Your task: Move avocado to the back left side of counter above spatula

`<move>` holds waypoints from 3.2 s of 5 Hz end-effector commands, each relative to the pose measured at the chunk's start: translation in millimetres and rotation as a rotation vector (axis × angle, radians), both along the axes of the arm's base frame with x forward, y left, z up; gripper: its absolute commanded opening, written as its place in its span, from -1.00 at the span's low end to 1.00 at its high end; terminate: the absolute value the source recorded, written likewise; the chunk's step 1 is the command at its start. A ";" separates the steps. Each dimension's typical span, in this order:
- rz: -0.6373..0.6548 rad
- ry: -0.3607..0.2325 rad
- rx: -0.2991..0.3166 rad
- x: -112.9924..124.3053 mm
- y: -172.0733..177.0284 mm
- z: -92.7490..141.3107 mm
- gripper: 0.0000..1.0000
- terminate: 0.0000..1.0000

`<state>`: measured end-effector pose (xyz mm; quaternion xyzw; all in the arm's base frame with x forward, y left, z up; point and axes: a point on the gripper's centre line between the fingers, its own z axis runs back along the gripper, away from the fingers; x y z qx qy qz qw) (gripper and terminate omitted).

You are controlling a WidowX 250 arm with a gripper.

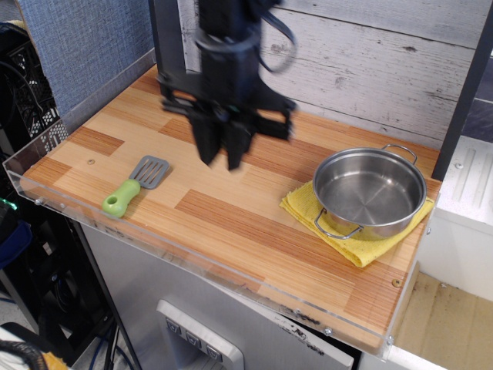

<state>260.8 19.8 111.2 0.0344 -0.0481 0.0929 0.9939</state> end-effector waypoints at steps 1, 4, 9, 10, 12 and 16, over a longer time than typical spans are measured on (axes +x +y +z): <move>0.139 -0.057 0.058 29.0 87.8 21.8 -1.00 -1.00; 0.075 0.057 0.042 73.7 130.2 -27.7 -1.00 -1.00; 0.077 0.164 0.023 88.3 114.0 -82.3 -1.00 -1.00; 0.088 0.165 0.008 83.8 111.7 -76.1 1.00 -1.00; 0.072 -0.005 0.017 62.3 87.8 -7.9 1.00 -1.00; -0.029 -0.075 -0.041 12.6 23.6 47.2 1.00 -1.00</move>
